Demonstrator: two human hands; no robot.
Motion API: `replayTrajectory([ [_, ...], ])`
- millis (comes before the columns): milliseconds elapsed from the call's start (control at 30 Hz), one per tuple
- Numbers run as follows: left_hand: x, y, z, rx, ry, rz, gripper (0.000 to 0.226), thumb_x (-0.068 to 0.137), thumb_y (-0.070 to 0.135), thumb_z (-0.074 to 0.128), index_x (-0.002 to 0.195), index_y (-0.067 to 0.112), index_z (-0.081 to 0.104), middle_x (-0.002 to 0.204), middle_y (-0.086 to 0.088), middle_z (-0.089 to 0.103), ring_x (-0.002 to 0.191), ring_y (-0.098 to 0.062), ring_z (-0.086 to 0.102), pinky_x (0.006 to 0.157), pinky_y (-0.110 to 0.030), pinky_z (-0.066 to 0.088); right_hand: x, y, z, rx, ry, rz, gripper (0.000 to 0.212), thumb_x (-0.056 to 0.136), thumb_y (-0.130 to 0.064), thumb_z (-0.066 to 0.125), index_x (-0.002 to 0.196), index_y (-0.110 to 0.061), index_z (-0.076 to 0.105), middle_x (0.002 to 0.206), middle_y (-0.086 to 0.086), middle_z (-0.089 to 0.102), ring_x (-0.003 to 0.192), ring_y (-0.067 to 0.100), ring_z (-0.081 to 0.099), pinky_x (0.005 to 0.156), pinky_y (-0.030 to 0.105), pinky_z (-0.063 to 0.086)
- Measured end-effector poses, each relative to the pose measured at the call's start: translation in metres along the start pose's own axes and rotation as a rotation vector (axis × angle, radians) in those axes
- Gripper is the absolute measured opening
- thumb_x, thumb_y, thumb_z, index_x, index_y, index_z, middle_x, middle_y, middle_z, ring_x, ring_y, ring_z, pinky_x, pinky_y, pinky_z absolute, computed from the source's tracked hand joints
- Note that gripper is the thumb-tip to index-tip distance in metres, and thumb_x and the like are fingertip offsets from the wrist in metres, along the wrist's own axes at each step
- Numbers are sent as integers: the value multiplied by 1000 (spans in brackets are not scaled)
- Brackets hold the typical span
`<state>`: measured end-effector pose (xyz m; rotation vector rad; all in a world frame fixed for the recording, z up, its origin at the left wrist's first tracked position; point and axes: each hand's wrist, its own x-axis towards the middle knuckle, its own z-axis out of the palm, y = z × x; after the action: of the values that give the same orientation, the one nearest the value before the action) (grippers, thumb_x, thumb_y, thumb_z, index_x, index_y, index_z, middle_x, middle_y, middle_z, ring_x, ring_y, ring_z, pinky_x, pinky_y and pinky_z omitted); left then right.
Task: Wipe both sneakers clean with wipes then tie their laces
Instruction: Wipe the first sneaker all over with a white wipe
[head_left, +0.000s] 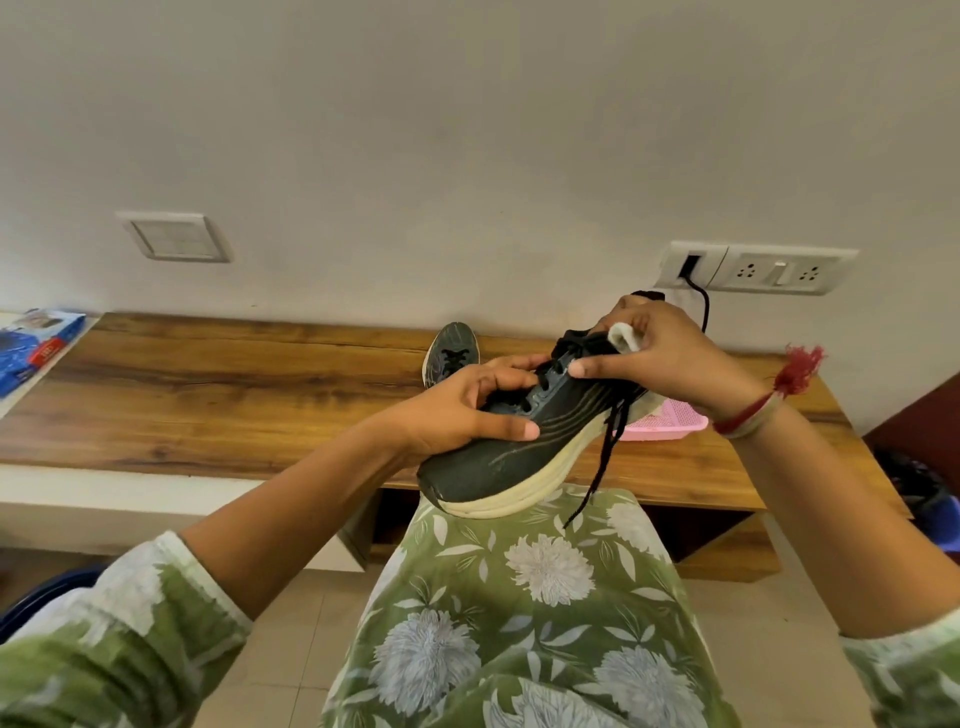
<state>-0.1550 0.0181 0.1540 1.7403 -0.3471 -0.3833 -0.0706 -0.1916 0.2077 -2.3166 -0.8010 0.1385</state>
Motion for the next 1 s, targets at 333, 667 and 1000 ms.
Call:
replayTrajectory([
  [333, 5, 19, -10, 604, -231, -169, 101, 60, 83, 53, 147, 46, 18, 155, 7, -29, 140, -13, -30, 117, -48, -10, -5, -3, 9, 185, 33, 14, 42, 64, -39, 81, 79, -3, 67, 86, 9, 58, 83, 28, 59, 78, 48, 49],
  [667, -4, 13, -11, 201, -253, -16, 115, 65, 93, 20, 151, 17, 24, 155, 15, 21, 132, 15, 30, 111, -11, 24, -6, 1, 9, 371, -46, 101, 37, 63, -31, 77, 81, -1, 67, 77, 10, 63, 74, 20, 62, 72, 38, 51],
  [1000, 1, 8, -5, -21, -118, 44, 128, 59, 97, 9, 137, 5, 51, 161, 7, 16, 143, 8, 6, 104, 1, 13, -25, 5, 4, 1208, 189, 376, 29, 78, -9, 64, 107, -8, 59, 91, 6, 63, 76, 12, 61, 60, 19, 53],
])
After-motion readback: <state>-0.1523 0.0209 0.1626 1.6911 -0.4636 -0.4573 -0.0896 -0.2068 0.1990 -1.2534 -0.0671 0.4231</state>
